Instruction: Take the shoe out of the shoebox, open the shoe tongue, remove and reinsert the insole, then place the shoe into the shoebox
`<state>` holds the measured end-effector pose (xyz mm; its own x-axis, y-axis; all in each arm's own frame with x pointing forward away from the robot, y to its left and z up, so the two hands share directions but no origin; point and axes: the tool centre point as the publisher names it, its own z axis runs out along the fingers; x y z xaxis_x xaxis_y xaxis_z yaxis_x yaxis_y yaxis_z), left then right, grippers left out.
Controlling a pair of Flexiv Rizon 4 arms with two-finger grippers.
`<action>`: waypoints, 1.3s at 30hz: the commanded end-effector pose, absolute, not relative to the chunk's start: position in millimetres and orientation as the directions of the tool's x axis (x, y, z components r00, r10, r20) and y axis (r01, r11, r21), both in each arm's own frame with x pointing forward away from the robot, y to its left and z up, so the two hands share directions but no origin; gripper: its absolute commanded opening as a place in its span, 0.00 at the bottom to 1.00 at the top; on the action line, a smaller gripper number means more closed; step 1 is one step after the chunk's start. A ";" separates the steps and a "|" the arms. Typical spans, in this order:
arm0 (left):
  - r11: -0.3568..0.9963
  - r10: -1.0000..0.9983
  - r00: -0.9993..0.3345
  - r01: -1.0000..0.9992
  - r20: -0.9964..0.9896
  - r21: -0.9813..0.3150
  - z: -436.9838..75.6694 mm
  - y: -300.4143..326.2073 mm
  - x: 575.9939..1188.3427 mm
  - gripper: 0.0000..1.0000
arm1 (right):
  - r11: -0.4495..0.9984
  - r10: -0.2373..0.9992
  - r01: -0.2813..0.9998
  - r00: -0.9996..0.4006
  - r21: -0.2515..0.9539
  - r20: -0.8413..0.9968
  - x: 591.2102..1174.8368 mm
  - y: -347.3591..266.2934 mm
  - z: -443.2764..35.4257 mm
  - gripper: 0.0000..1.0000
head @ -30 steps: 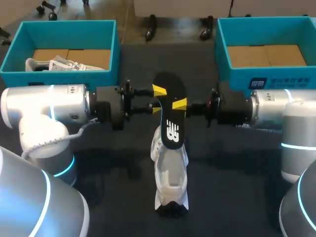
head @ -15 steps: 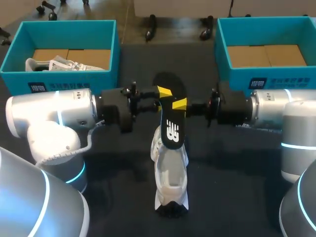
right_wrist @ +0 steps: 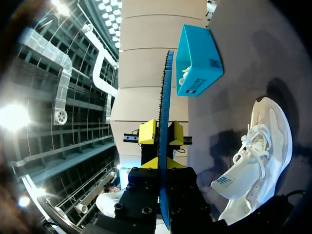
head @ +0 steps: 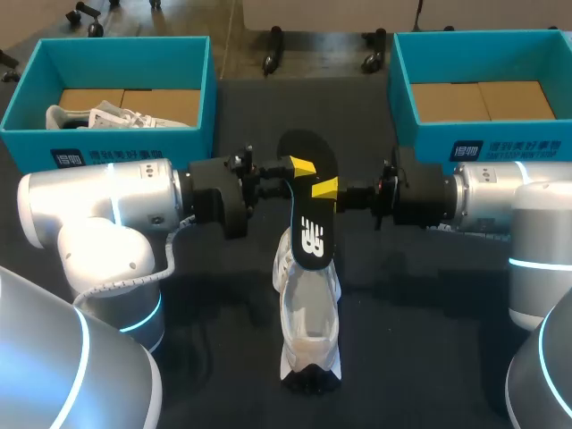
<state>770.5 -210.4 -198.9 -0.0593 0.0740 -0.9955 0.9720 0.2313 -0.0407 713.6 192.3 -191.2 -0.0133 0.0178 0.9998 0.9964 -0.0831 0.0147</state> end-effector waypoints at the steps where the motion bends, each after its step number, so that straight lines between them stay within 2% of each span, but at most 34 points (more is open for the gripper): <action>1: 0.224 0.071 -0.060 0.974 -0.996 -0.043 -200.9 -212.9 772.2 0.14 | -0.084 0.019 0.996 -0.014 0.015 1.000 712.7 193.5 -191.8 0.00; 3: 0.221 0.071 -0.060 0.974 -0.996 -0.043 -201.3 -213.1 772.1 0.09 | -0.084 0.019 0.996 -0.014 0.015 1.000 712.7 193.5 -191.8 0.00; 4: 0.219 0.071 -0.060 0.975 -0.996 -0.043 -201.4 -213.2 771.8 0.00 | -0.084 0.019 0.996 -0.014 0.015 1.000 712.7 193.5 -191.8 0.00; 12: 0.209 0.075 -0.052 0.977 -0.996 -0.035 -200.9 -214.8 768.7 0.00 | -0.084 0.019 0.996 -0.014 0.015 1.000 712.7 193.5 -191.8 0.00; 13: 0.208 0.075 -0.051 0.977 -0.996 -0.034 -200.8 -214.9 768.2 0.00 | -0.079 0.019 0.997 -0.007 0.008 1.000 712.6 193.2 -192.0 0.12; 14: 0.208 0.076 -0.051 0.978 -0.996 -0.034 -200.8 -214.9 767.8 0.00 | -0.077 0.023 0.997 -0.005 0.006 1.000 712.5 193.0 -192.3 0.74; 15: 0.207 0.077 -0.051 0.978 -0.996 -0.034 -200.7 -214.5 767.1 0.00 | -0.076 0.024 0.997 -0.004 0.006 1.000 712.4 192.8 -192.7 1.00; 24: 0.153 0.077 -0.151 0.978 -0.986 -0.138 -206.7 -191.3 760.7 0.00 | -0.045 0.040 0.996 -0.080 0.082 0.996 710.4 166.4 -198.4 1.00; 29: 0.125 0.059 -0.205 0.973 -0.977 -0.196 -204.4 -173.8 754.3 0.00 | 0.015 0.113 0.980 -0.201 0.201 0.973 709.5 146.3 -199.6 1.00; 39: 0.124 0.130 -0.241 0.966 -0.962 -0.226 -205.0 -153.8 722.7 0.00 | 0.015 0.113 0.980 -0.201 0.201 0.973 709.5 146.3 -199.6 1.00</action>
